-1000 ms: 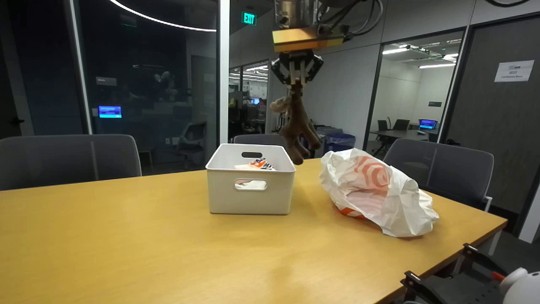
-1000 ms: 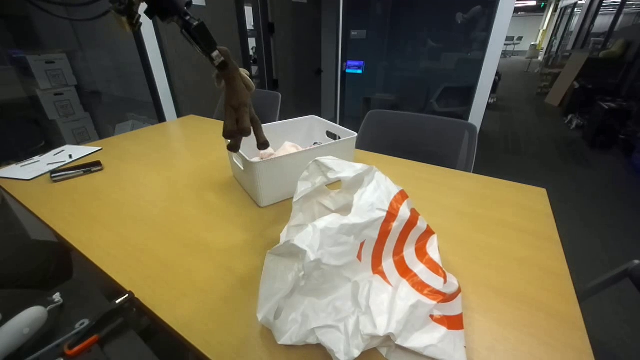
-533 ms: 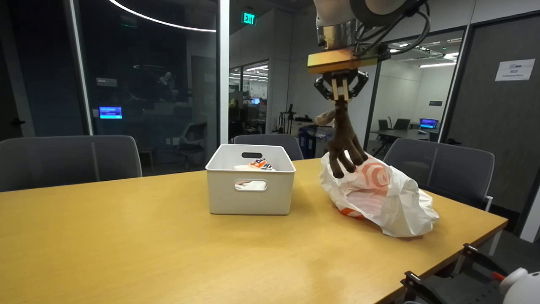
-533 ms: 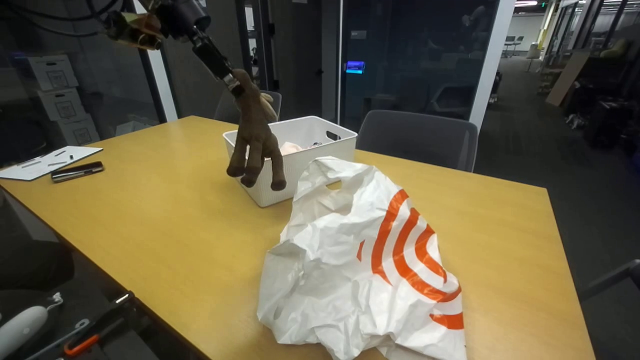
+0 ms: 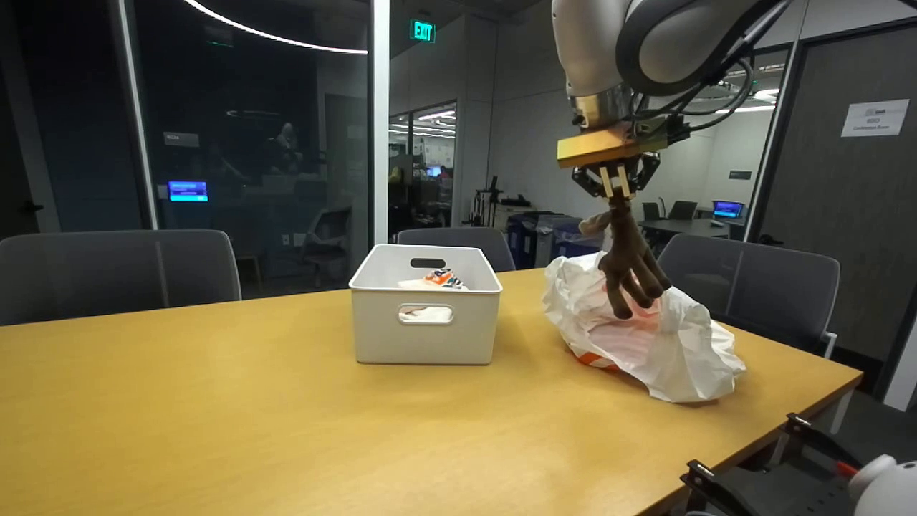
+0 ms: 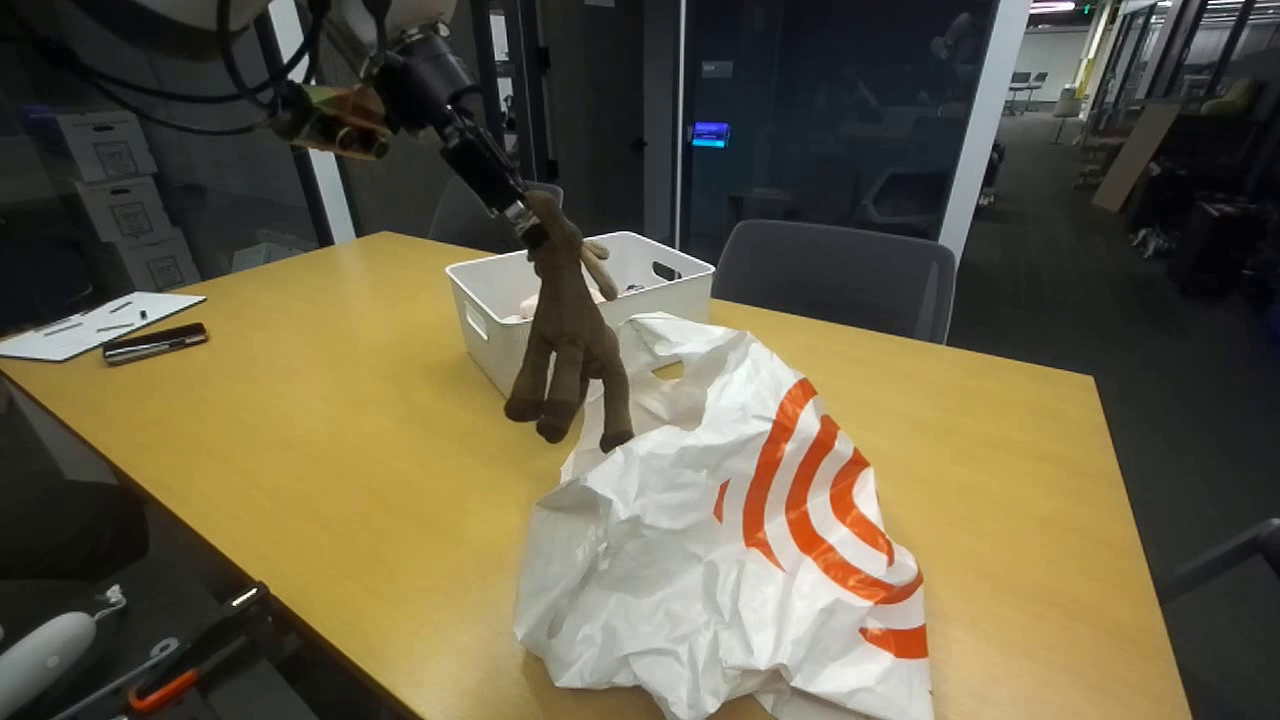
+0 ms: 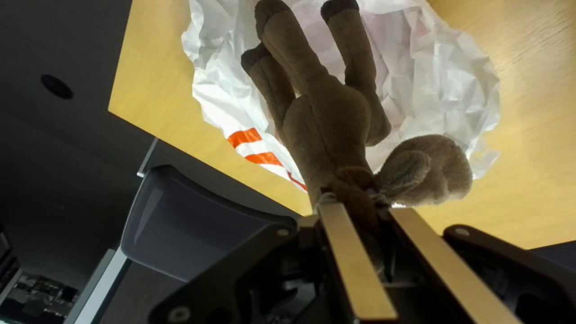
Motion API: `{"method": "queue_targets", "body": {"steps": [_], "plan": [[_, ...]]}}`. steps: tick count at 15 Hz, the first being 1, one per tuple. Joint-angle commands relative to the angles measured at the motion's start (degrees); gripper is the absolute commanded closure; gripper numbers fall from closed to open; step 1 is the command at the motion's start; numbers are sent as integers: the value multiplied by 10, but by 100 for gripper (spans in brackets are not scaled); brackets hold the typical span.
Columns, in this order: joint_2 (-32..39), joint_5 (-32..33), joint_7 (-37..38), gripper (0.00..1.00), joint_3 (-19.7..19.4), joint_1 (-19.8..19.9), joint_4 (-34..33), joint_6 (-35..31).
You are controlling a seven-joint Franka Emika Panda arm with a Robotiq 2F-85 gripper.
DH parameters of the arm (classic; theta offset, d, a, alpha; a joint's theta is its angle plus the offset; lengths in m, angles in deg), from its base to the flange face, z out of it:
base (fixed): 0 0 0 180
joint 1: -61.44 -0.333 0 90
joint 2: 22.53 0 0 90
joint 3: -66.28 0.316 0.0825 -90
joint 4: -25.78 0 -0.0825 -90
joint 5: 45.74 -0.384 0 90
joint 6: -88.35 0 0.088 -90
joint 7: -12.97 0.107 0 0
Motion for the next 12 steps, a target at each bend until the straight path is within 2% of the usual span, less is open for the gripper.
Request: {"method": "queue_targets", "body": {"steps": [1, 6, 9, 12], "plan": [[33, 56, -6, 91, -7, 24, -18, -30], [98, 95, -9, 91, -28, 35, -50, -99], [134, 118, -18, 91, -43, 39, -65, -104], [162, 113, -32, 91, -61, 45, -70, -126]]}}
